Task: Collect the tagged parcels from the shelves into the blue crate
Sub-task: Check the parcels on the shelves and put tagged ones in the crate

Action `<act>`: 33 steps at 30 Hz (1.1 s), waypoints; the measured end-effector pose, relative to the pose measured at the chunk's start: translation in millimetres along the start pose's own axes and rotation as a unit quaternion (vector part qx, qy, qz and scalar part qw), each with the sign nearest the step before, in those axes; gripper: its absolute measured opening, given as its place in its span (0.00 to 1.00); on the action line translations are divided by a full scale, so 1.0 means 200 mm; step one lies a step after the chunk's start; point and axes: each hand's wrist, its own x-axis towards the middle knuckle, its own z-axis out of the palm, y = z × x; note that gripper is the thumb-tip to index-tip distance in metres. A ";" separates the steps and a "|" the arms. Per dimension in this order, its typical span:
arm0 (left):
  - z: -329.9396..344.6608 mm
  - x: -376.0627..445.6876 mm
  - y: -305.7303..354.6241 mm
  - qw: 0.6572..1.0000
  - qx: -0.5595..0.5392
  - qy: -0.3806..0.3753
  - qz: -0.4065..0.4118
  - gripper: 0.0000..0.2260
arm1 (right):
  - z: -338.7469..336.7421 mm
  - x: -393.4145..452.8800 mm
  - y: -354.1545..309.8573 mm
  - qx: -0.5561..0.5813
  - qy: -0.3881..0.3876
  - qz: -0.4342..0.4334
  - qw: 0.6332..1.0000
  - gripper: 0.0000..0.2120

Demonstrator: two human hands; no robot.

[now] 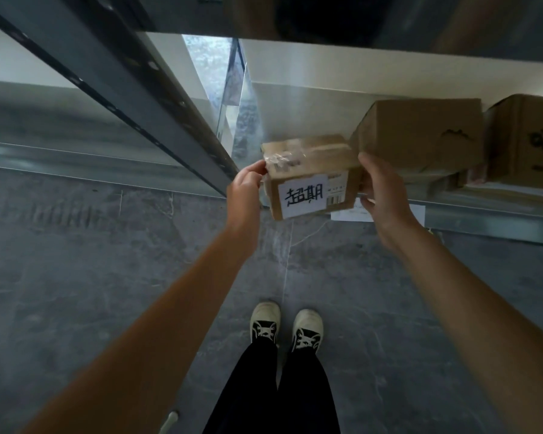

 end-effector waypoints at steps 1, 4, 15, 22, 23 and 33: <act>0.00 0.00 0.00 1.000 -0.002 -0.003 -0.001 0.17 | 0.00 -0.01 0.01 0.002 0.004 0.005 1.000 0.09; 0.01 0.00 0.02 1.000 -0.015 -0.022 -0.002 0.19 | 0.01 0.00 0.03 0.015 0.020 0.031 0.999 0.08; -0.01 0.06 -0.04 0.996 0.021 -0.076 0.049 0.21 | 0.04 0.01 0.11 -0.018 -0.005 0.003 1.000 0.11; -0.06 0.15 -0.16 0.993 0.044 -0.104 0.029 0.22 | 0.06 0.04 0.23 -0.063 0.011 -0.008 0.998 0.19; -0.06 0.16 -0.17 0.993 0.042 -0.108 0.025 0.22 | 0.07 0.04 0.24 -0.057 0.007 -0.005 0.998 0.19; -0.08 -0.03 -0.11 0.992 0.035 -0.121 -0.017 0.21 | 0.06 -0.11 0.22 -0.010 0.010 0.078 0.997 0.19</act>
